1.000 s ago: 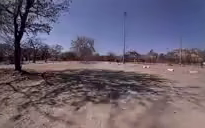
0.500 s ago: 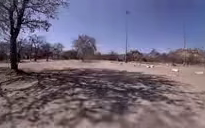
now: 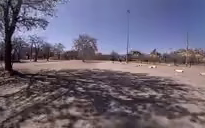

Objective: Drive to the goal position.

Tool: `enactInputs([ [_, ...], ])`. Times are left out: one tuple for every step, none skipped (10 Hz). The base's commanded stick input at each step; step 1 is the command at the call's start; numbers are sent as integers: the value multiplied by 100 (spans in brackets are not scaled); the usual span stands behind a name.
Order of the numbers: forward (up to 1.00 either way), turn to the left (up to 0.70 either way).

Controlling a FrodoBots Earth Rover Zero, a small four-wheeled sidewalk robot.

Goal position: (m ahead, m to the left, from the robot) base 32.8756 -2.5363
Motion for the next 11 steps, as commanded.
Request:
enactInputs([
  [100, 0],
  [100, 0],
  [100, 0],
  [100, 0],
  [100, 0],
  [100, 0],
  [100, 0],
  [100, 0],
  [100, 0],
  [100, 0],
  [100, 0],
])
